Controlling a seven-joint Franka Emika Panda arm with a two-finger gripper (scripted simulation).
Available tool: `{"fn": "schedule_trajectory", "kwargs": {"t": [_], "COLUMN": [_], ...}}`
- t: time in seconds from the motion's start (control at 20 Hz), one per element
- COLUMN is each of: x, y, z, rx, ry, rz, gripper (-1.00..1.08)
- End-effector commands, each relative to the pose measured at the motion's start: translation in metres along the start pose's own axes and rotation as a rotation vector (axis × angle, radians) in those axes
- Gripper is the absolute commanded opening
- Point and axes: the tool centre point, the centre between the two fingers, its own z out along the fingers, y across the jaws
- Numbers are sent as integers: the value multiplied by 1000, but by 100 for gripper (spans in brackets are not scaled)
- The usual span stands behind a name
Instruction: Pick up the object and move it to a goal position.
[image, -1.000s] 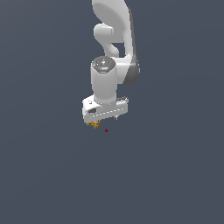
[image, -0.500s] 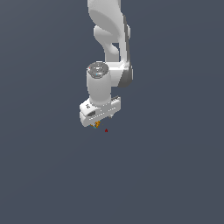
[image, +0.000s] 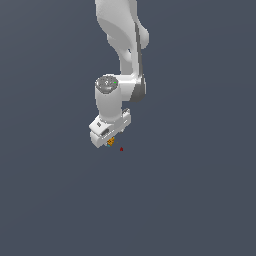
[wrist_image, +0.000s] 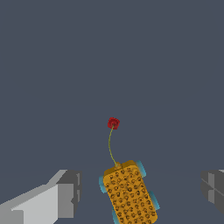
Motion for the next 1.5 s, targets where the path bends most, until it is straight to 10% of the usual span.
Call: {"fn": "schedule_trajectory", "kwargs": {"t": [0.0, 1.45], "x": [-6, -37], "y": [-1, -7], "z": [6, 42], "rx": [2, 13], "ry": [0, 7], "rz": [-62, -378], "gripper": [100, 100]}}
